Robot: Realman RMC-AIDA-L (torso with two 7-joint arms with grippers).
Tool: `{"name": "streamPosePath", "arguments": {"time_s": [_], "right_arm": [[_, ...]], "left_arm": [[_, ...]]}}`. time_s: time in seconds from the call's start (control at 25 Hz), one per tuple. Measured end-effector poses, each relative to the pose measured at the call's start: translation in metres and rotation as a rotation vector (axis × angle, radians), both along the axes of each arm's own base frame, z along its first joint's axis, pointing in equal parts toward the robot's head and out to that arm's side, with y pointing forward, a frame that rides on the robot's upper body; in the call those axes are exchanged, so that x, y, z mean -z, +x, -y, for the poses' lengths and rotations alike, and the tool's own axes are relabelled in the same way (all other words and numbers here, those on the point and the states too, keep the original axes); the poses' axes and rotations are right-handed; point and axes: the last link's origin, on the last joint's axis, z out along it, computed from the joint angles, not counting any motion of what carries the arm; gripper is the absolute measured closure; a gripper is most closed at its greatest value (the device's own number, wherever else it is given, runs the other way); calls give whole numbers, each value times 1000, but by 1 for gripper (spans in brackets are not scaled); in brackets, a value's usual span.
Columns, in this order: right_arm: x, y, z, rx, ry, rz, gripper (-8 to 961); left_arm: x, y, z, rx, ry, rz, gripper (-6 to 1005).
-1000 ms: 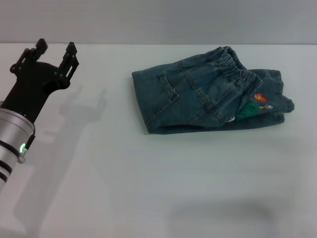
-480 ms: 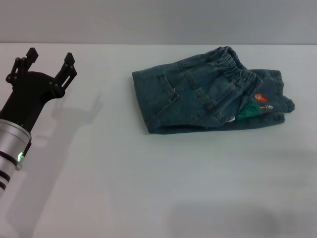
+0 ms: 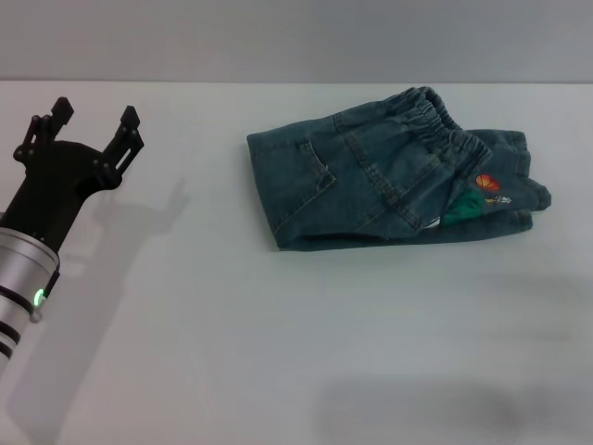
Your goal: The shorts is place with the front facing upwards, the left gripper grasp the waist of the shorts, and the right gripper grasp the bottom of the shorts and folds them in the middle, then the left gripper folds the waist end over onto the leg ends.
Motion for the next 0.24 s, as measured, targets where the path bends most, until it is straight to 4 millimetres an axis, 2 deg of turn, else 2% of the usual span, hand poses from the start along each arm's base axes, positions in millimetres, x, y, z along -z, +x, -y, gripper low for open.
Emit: {"name": "streamPosePath", "arguments": {"time_s": [0.24], "right_arm": [[8, -3, -6, -23, -35, 12, 165]], "left_arm": [[2, -2, 2, 8, -1, -2, 153]]}}
